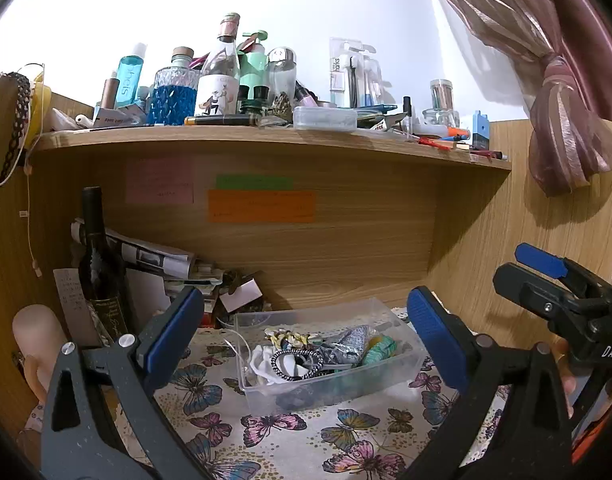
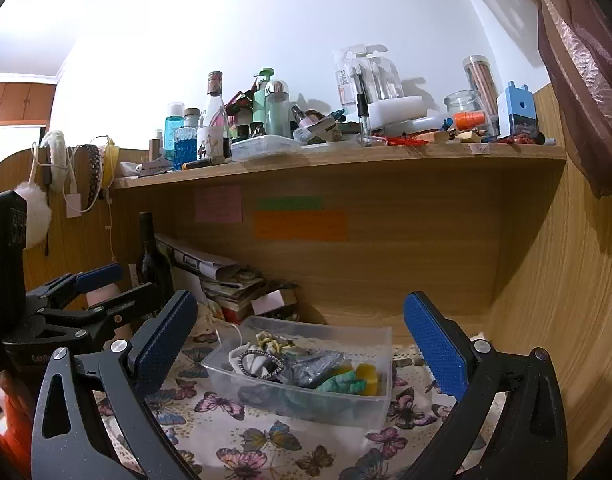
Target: Organize soft objects
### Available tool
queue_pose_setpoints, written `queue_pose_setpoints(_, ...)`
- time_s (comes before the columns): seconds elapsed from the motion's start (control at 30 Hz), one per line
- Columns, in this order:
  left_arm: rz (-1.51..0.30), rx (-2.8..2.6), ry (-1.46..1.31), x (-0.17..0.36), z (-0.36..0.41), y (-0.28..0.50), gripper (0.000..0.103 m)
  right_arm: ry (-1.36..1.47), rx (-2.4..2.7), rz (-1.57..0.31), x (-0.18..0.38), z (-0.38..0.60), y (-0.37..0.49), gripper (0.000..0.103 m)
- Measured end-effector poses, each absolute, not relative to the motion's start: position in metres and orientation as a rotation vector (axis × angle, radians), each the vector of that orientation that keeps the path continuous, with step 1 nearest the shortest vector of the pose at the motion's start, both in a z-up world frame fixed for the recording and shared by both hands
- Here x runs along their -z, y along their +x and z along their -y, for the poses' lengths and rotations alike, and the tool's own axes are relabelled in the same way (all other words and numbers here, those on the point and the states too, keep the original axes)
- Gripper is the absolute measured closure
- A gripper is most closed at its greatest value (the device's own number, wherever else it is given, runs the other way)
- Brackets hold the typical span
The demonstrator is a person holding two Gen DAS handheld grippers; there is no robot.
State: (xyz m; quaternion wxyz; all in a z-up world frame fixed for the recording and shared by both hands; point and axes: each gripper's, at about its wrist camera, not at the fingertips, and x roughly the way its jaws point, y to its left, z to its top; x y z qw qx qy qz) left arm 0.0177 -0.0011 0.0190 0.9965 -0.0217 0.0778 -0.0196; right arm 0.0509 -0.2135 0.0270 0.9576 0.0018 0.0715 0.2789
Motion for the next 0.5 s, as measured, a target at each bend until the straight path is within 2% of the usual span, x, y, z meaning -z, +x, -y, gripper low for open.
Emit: queue_pose_setpoints(0.5, -0.165, 0.053, -0.053, -0.0181, 0.0013, 0.0190, 0.000, -0.001, -0.563, -0.147, -0.0248, 0.2117, 0.0507, 0.000)
